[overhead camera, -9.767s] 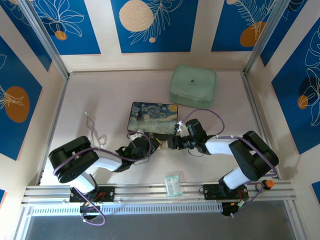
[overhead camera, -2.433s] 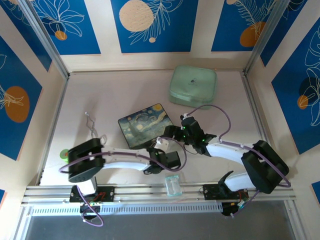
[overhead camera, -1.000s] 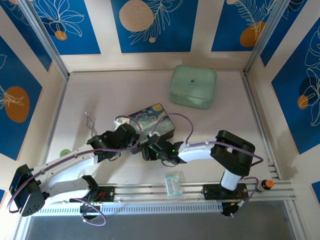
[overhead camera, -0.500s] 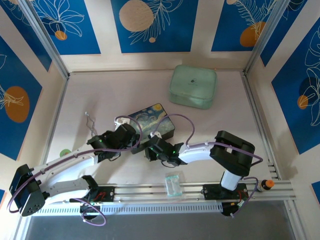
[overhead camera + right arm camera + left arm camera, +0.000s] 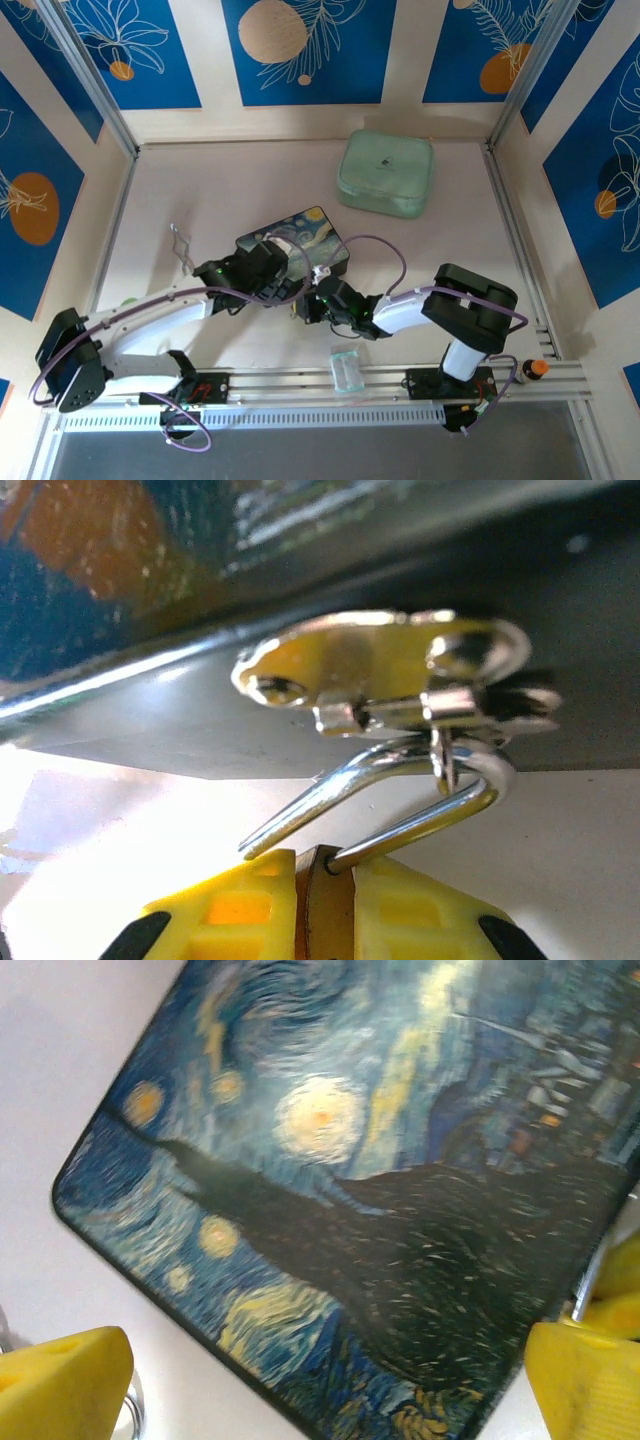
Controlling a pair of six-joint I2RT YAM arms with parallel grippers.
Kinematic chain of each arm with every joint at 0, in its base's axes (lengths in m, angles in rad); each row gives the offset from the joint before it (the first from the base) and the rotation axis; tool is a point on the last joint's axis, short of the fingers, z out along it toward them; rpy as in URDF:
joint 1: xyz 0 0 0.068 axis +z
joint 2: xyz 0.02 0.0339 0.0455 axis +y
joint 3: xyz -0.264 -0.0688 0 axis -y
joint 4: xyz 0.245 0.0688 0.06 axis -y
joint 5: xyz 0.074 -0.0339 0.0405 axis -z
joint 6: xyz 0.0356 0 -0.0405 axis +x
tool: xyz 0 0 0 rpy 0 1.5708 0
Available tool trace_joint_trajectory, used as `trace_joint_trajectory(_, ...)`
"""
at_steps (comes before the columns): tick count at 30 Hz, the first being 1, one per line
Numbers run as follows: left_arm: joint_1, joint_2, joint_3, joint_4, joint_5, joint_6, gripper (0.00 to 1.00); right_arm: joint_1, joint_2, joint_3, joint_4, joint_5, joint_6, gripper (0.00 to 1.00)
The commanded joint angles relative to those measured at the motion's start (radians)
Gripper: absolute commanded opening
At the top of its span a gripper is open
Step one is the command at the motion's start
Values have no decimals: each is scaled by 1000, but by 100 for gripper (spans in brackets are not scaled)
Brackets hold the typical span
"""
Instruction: Unlock a padlock with a key
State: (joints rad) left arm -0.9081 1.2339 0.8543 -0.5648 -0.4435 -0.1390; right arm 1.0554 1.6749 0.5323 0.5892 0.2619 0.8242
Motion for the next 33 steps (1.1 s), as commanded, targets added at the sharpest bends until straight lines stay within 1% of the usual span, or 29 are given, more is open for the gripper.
trace_joint_trajectory(1,-24,82,45,-40,14,182,98,-23,56,-54,-49,-79,139,5)
trace_joint_trajectory(4,-35,149,58,-53,-37,214,96,-29,51,-74,-25,-73,162,5)
trace_joint_trajectory(5,-35,165,60,-54,-43,216,91,-30,52,-85,-4,-72,169,5)
trace_joint_trajectory(7,-40,188,62,-54,-39,228,87,-33,52,-99,21,-68,183,4)
trace_joint_trajectory(9,-55,211,56,-43,-65,243,81,-35,57,-104,38,-67,188,4)
trace_joint_trajectory(11,-64,239,54,-36,-101,249,78,-41,66,-107,65,-72,194,4)
trace_joint_trajectory(12,-65,249,55,-36,-98,251,77,-45,71,-106,78,-78,194,4)
trace_joint_trajectory(13,-66,258,56,-34,-95,251,71,-49,80,-102,96,-84,197,4)
trace_joint_trajectory(15,-69,265,52,-24,-97,254,56,-58,96,-104,143,-97,208,3)
trace_joint_trajectory(16,-70,267,49,-21,-97,255,51,-63,102,-111,179,-98,220,3)
trace_joint_trajectory(18,-72,274,45,-21,-101,256,50,-73,110,-125,236,-97,243,1)
trace_joint_trajectory(21,-79,298,49,-36,-96,253,39,-78,119,-117,258,-88,262,1)
trace_joint_trajectory(24,-88,321,49,-45,-96,249,36,-72,124,-125,284,-38,309,0)
trace_joint_trajectory(25,-89,326,46,-46,-95,248,32,-75,130,-131,296,-21,332,0)
trace_joint_trajectory(26,-90,329,42,-46,-95,248,26,-77,139,-137,317,-9,351,0)
trace_joint_trajectory(27,-93,329,38,-39,-96,248,23,-82,149,-141,338,-4,369,0)
trace_joint_trajectory(29,-95,331,22,-19,-95,256,23,-96,185,-147,419,-11,406,0)
trace_joint_trajectory(33,-100,348,6,4,-101,289,22,-101,244,-136,499,16,460,0)
